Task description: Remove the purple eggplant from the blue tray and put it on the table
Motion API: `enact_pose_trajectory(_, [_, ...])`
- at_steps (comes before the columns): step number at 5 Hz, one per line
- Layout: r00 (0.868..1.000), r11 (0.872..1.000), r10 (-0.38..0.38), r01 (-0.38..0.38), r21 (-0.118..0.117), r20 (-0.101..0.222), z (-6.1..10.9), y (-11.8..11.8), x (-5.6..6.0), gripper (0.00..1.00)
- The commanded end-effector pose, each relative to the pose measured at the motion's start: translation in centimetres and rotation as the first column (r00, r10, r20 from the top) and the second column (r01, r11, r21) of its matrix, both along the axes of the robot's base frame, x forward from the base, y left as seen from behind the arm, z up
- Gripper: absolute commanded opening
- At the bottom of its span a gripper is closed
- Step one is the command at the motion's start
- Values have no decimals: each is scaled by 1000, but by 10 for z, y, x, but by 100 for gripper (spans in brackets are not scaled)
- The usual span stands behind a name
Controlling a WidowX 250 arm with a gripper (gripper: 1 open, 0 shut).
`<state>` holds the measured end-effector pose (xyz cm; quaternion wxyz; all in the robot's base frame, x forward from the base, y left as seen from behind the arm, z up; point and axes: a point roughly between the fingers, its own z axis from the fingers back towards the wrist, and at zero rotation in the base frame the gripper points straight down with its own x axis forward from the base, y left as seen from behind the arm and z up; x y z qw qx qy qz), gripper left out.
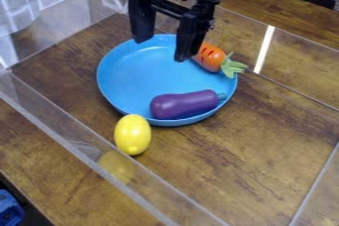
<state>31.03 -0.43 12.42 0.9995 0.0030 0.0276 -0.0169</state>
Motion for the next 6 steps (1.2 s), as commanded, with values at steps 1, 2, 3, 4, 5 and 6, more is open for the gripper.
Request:
enact_pose_trajectory(1, [998,1000,3,-3,7,63,18,5,3,100])
enact_pose_trajectory(2, [998,1000,5,-6,13,64,18,7,2,100])
enact_pose_trajectory(3, [998,1000,6,-7,17,65,18,9,2,100])
enact_pose_trajectory(4, [998,1000,8,-9,21,66,17,11,2,100])
enact_pose_trajectory(5, [998,1000,10,-12,25,67,16,13,2,100])
enact_pose_trajectory(6, [998,1000,11,-13,28,68,15,14,2,100])
